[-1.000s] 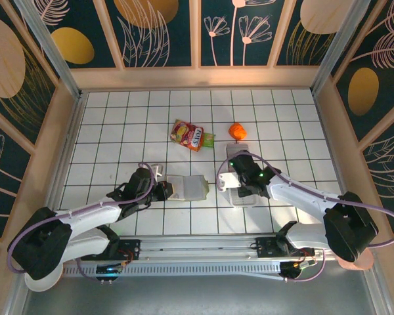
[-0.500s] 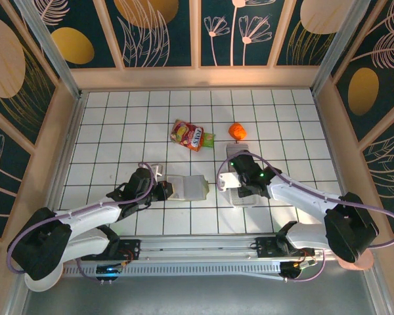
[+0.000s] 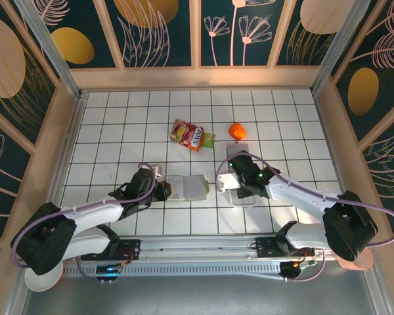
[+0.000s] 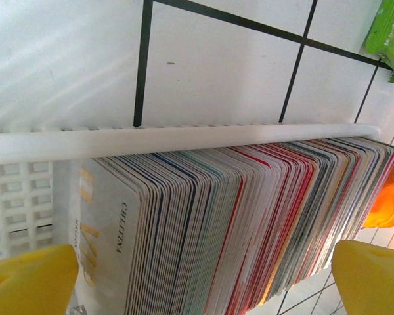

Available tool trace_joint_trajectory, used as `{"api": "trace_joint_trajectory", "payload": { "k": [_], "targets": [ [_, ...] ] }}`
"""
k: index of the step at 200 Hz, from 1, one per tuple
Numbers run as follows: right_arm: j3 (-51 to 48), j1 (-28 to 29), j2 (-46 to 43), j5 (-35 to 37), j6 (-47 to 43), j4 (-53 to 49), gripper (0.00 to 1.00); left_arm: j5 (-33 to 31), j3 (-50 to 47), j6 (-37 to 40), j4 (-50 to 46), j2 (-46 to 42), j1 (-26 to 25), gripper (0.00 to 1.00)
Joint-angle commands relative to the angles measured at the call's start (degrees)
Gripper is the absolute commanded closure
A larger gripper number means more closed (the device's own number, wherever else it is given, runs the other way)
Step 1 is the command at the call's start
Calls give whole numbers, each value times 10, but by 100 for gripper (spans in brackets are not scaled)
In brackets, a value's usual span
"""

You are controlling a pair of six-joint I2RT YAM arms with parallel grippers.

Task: Put the credit cards into the card holder

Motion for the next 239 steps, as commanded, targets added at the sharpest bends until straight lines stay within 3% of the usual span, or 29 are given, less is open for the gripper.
{"api": "trace_joint_trajectory", "payload": {
  "k": [1,49,130,239],
  "targets": [
    [-2,6,12,-6,5,-2,1,-16,-13,0,9,7,-2,99],
    [0,9,17,-4,-1,5,2,-24,-21,6,21,25,-1,99],
    [17,8,6,-3,-1,-31,38,-25,-23,21,27,40,-1,100],
    [12,8,-26,-9,3,-47,62,-24,-21,24,24,36,-2,100]
  ]
}}
